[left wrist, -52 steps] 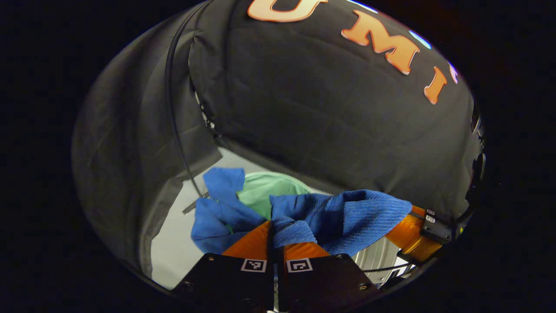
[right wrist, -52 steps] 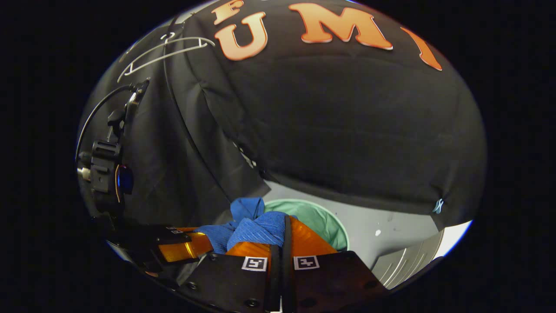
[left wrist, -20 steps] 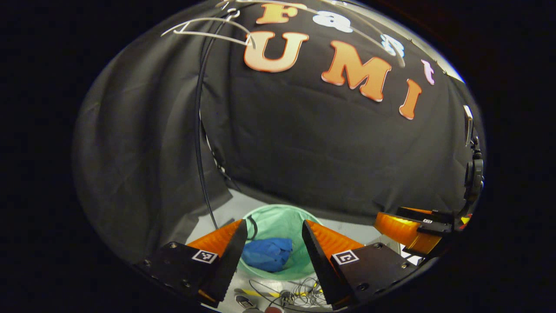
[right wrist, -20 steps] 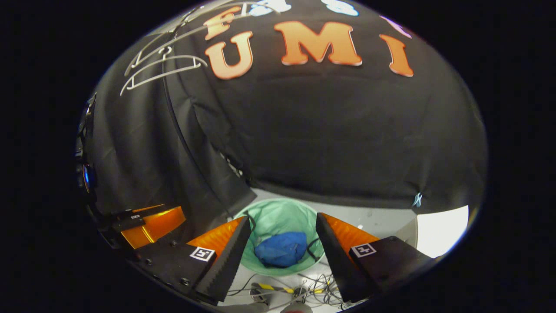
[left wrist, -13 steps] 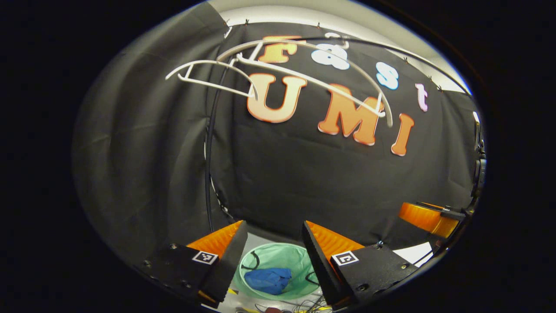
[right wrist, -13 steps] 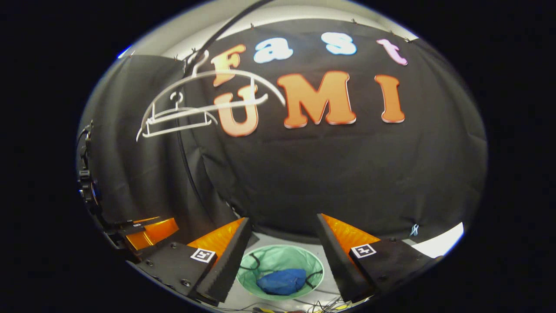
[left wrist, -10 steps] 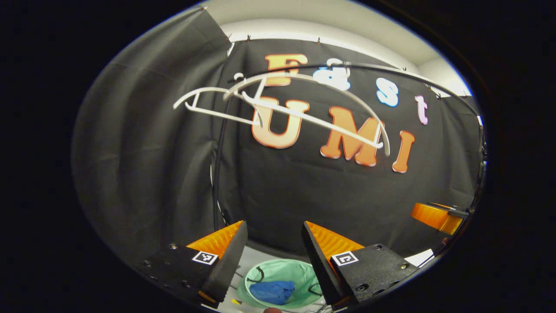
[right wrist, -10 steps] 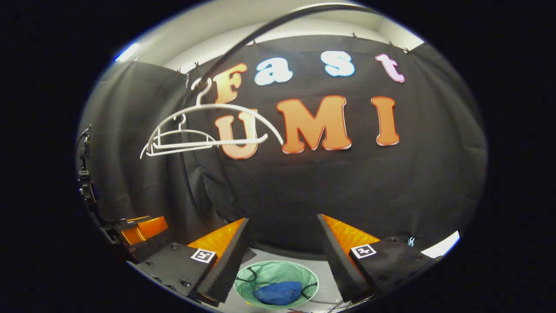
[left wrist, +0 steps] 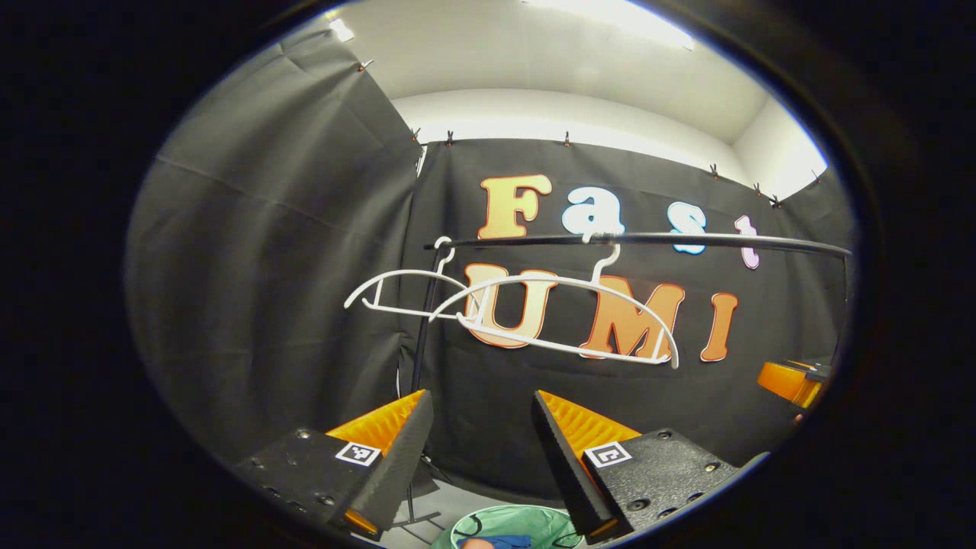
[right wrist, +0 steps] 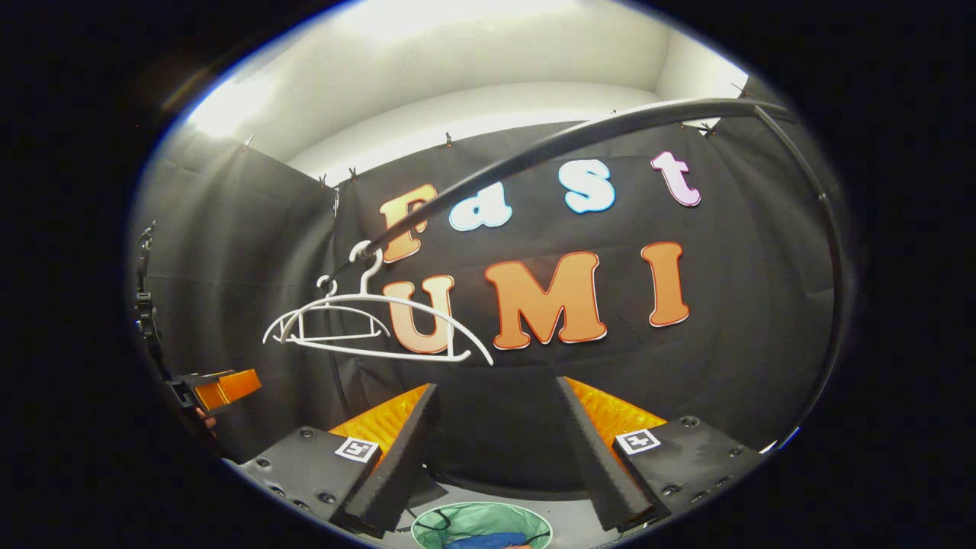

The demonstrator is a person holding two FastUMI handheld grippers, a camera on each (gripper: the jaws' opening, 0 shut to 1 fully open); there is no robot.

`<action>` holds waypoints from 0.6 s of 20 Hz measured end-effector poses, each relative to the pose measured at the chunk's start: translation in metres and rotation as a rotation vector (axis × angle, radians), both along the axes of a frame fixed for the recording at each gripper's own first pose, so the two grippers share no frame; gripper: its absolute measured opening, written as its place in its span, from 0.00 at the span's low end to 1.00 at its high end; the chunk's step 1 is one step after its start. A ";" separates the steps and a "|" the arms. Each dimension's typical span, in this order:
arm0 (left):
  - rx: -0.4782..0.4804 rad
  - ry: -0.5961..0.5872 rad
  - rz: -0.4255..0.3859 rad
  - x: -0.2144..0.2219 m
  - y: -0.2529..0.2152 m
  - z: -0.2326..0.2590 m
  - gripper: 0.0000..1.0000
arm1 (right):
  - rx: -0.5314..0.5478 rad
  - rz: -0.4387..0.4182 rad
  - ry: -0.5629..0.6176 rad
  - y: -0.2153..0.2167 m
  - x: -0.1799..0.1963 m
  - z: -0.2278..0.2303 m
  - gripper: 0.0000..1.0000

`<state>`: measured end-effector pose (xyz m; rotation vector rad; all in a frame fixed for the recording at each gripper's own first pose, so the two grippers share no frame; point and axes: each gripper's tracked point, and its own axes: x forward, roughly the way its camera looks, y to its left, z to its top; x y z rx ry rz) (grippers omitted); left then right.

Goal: Grasp the clothes on the hanger with both hands and then place them into the laundry hamper below.

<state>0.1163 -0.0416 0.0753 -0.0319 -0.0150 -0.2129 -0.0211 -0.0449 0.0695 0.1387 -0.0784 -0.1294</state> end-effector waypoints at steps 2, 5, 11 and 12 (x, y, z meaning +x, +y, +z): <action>-0.007 -0.023 -0.005 -0.006 -0.002 0.010 0.80 | -0.019 -0.001 -0.018 0.002 -0.003 0.006 1.00; -0.001 -0.076 0.007 -0.010 -0.003 0.027 0.82 | -0.043 -0.009 -0.029 0.004 -0.005 0.009 0.97; -0.016 -0.088 -0.004 -0.010 -0.011 0.031 0.89 | -0.026 -0.005 -0.027 0.007 -0.010 0.006 0.97; -0.020 -0.080 -0.005 -0.010 -0.013 0.029 0.89 | -0.022 -0.008 -0.029 0.006 -0.011 0.006 0.97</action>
